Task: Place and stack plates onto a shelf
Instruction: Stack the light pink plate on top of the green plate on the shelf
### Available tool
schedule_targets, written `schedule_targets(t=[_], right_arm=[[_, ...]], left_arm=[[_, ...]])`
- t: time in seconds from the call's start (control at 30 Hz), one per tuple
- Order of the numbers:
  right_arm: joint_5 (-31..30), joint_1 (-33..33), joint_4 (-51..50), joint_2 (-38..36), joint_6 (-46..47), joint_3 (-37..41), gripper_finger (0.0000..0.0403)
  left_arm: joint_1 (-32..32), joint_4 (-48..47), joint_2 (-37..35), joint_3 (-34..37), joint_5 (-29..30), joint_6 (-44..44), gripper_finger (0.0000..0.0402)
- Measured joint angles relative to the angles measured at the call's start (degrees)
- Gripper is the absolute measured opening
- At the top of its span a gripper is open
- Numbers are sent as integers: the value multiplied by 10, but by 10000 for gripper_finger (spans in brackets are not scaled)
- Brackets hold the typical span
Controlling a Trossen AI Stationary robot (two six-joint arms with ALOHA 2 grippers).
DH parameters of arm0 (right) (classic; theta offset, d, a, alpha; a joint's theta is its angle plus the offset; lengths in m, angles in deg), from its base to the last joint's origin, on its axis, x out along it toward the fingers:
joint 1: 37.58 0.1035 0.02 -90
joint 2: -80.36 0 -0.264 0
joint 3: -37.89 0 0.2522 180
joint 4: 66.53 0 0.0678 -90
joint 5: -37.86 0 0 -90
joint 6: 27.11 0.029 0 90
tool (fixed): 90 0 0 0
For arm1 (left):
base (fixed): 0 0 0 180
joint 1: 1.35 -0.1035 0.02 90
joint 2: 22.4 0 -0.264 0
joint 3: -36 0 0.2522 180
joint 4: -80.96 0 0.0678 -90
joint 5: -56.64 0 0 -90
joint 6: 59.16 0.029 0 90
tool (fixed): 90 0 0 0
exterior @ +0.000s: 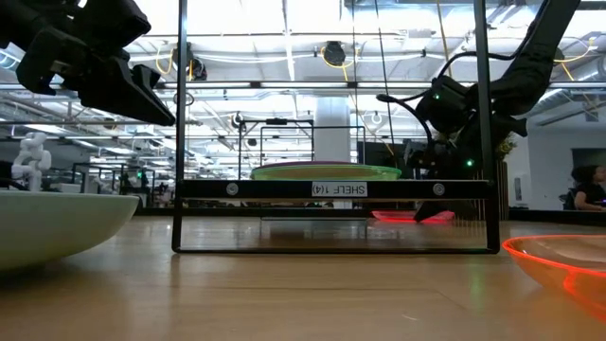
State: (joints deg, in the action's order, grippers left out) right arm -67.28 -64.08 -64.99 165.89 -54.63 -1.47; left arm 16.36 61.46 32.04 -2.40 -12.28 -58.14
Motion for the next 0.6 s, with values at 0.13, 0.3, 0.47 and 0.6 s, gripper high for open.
schedule_targets(t=[0.13, 0.3, 0.47, 0.6], right_arm=[[0, 14, -1, -14, -2, 1, 0], [0, 25, -12, -51, 2, 1, 0], [0, 42, -41, -107, 13, 0, 0], [-14, 65, -58, -153, 28, 0, 0]], left_arm=[[0, 0, 0, 0, 0, 4, 74], [-1, -1, 0, 0, 0, 8, 74], [-1, -1, 0, 0, 0, 17, 74], [-3, -1, 0, 0, 1, 22, 74]])
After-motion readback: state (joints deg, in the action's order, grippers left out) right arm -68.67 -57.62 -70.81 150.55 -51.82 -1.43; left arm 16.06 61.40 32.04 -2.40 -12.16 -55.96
